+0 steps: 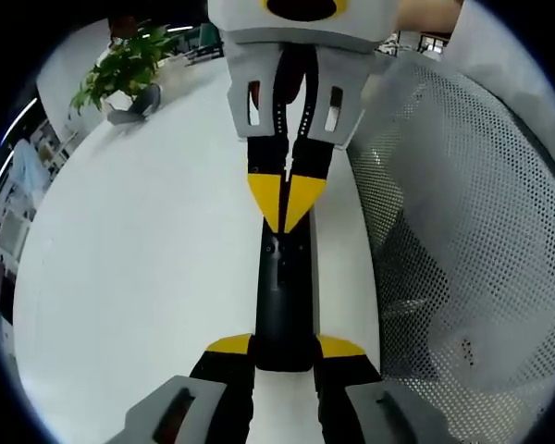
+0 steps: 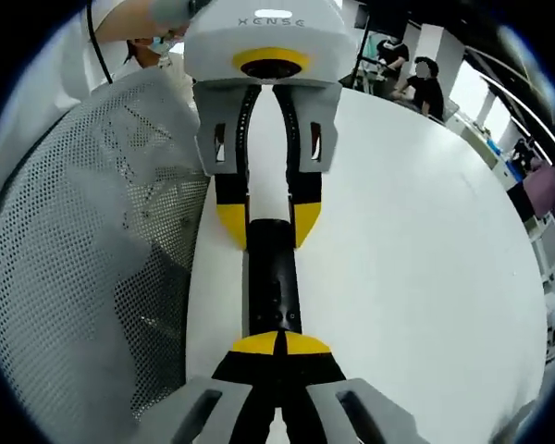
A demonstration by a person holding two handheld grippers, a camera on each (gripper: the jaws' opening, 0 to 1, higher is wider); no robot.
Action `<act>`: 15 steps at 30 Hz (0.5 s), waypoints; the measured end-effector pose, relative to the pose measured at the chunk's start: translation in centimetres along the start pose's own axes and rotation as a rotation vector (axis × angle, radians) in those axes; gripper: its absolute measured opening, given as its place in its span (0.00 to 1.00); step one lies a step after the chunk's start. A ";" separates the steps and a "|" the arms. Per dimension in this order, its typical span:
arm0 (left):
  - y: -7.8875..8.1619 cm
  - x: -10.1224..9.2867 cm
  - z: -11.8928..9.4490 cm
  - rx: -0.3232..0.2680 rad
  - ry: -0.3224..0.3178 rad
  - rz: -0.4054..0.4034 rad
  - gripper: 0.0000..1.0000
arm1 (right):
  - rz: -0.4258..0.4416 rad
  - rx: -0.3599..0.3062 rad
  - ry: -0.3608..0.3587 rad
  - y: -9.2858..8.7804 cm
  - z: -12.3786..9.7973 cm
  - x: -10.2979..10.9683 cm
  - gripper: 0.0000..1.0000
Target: Press the specified remote control buttons in sequence, fully releasing each button before pressing the next.
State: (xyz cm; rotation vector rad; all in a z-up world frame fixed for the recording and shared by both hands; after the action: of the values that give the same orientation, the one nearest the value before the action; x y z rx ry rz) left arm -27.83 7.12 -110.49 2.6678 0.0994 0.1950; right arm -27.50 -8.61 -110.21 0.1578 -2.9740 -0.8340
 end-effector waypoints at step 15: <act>-0.2 0.0 0.0 -0.028 -0.001 -0.007 0.24 | 0.125 -0.073 0.044 -0.7 -0.5 -0.4 0.05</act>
State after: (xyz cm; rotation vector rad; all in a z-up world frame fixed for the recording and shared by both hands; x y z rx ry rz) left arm -27.84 7.36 -110.57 2.6396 0.1044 0.1919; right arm -27.03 -9.39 -110.12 -0.0125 -2.8725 -0.9094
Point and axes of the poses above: the point that each gripper's makers call its tool centre point, and the gripper's own axes: z roughly forward along the fingers, x roughly to its left, y roughly out of its top, the point moved 10 cm from there along -z, roughly backward along the fingers, and after that the axes turned 7 degrees about y, right-handed, at the moved point
